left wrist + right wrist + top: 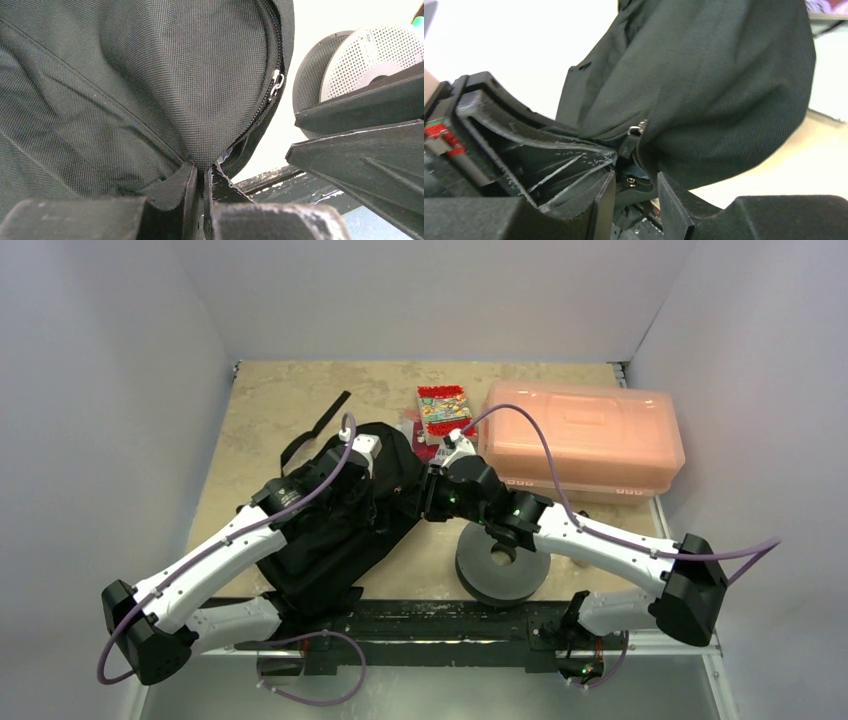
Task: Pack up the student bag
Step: Unzip the student bag at the center of the board.
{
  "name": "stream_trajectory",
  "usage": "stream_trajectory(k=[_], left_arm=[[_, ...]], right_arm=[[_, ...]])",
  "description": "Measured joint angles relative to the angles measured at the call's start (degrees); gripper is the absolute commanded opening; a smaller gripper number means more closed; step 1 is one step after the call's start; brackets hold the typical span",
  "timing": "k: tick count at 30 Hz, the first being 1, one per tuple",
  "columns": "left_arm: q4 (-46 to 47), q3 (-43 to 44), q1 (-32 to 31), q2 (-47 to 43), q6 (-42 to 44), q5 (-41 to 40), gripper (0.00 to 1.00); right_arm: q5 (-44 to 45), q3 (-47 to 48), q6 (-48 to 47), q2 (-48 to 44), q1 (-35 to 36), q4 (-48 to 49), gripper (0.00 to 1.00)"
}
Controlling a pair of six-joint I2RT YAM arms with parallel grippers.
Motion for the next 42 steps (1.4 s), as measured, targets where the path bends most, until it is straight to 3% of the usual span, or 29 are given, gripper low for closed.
stream_trajectory(k=[7, 14, 30, 42], left_arm=[[-0.39, 0.44, 0.00, 0.46, -2.23, 0.17, 0.00], [-0.37, 0.44, 0.00, 0.46, -2.67, 0.52, 0.00], [-0.37, 0.44, 0.00, 0.46, -2.64, 0.59, 0.00], [-0.42, 0.44, 0.02, -0.59, -2.69, 0.57, 0.00]], right_arm=[[9.20, 0.00, 6.51, -0.15, 3.43, -2.29, 0.32], [9.60, 1.79, 8.70, 2.56, 3.67, -1.42, 0.29], [15.61, 3.56, 8.79, 3.21, 9.70, -1.55, 0.33], [16.68, 5.05, 9.92, 8.90, 9.99, -1.25, 0.34]])
